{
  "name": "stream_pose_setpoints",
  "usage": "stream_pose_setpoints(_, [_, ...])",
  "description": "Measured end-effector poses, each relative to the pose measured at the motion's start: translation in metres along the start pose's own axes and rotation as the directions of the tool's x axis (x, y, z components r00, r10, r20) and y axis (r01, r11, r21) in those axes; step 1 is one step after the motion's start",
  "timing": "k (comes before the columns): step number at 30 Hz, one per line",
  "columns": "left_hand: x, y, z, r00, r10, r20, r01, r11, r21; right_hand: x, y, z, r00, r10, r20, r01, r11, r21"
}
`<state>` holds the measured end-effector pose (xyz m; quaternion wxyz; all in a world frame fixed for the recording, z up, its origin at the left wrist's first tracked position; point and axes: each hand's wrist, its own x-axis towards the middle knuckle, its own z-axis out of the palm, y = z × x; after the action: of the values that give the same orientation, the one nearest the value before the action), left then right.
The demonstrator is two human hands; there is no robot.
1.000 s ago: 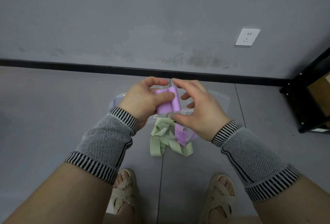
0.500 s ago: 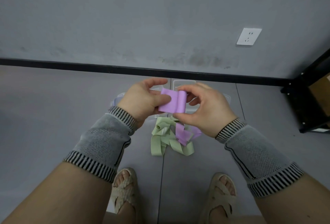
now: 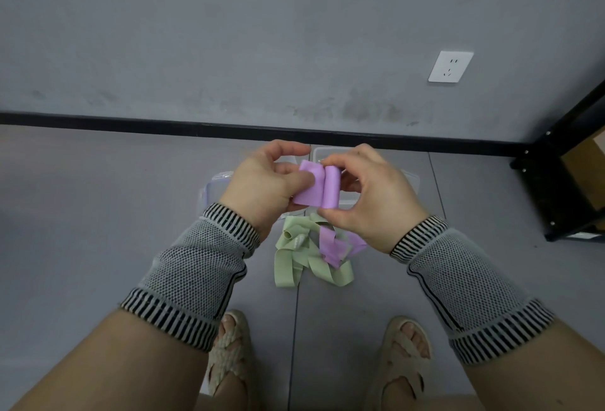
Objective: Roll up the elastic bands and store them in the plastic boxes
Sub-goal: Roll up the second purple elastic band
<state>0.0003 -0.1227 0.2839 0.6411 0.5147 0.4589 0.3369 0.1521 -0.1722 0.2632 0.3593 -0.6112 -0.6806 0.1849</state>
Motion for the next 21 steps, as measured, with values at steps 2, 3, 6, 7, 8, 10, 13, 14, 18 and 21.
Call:
stream_pose_setpoints(2, [0.0010, -0.0022, 0.0024, 1.000, 0.009, -0.025, -0.009, 1.000, 0.003, 0.0005, -0.0009, 0.0015, 1.000, 0.007, -0.003, -0.008, 1.000, -0.021])
stream_pose_setpoints(3, [0.0010, -0.0030, 0.0037, 1.000, 0.010, -0.030, -0.009, 1.000, 0.017, 0.0006, -0.0012, 0.0021, 1.000, 0.006, -0.011, -0.006, 1.000, -0.026])
stream_pose_setpoints(6, [0.0003, -0.0047, 0.0070, 0.997, 0.062, -0.053, -0.052, 0.982, 0.180, 0.0006, -0.0027, 0.0052, 1.000, -0.003, -0.030, 0.001, 0.998, -0.055])
stream_pose_setpoints(7, [0.0011, -0.0051, 0.0075, 0.995, 0.079, -0.065, -0.064, 0.975, 0.212, 0.0004, -0.0029, 0.0059, 1.000, -0.003, -0.030, 0.001, 0.998, -0.063])
stream_pose_setpoints(8, [0.0021, -0.0054, 0.0072, 0.994, 0.081, -0.076, -0.064, 0.976, 0.207, 0.0001, -0.0030, 0.0059, 1.000, 0.001, -0.025, -0.002, 0.998, -0.065])
stream_pose_setpoints(10, [0.0024, -0.0042, 0.0059, 0.996, 0.041, -0.074, -0.032, 0.992, 0.119, -0.0003, -0.0024, 0.0043, 1.000, 0.005, -0.006, -0.005, 0.998, -0.056])
stream_pose_setpoints(13, [0.0018, -0.0013, 0.0027, 0.999, -0.009, -0.046, 0.010, 1.000, 0.008, -0.0007, -0.0030, 0.0020, 1.000, -0.005, 0.010, 0.005, 1.000, -0.016])
stream_pose_setpoints(14, [0.0014, -0.0009, 0.0020, 0.999, -0.016, -0.034, 0.016, 1.000, -0.018, -0.0010, -0.0032, 0.0019, 1.000, -0.010, 0.003, 0.010, 1.000, -0.004])
stream_pose_setpoints(18, [0.0000, 0.0005, 0.0003, 1.000, -0.022, 0.002, 0.022, 0.997, -0.072, -0.0019, -0.0047, 0.0021, 0.999, -0.025, -0.025, 0.026, 0.999, 0.035])
stream_pose_setpoints(21, [-0.0003, -0.0004, 0.0000, 1.000, -0.016, 0.007, 0.016, 0.998, -0.057, -0.0014, -0.0036, 0.0044, 0.998, -0.032, -0.047, 0.034, 0.998, 0.050])
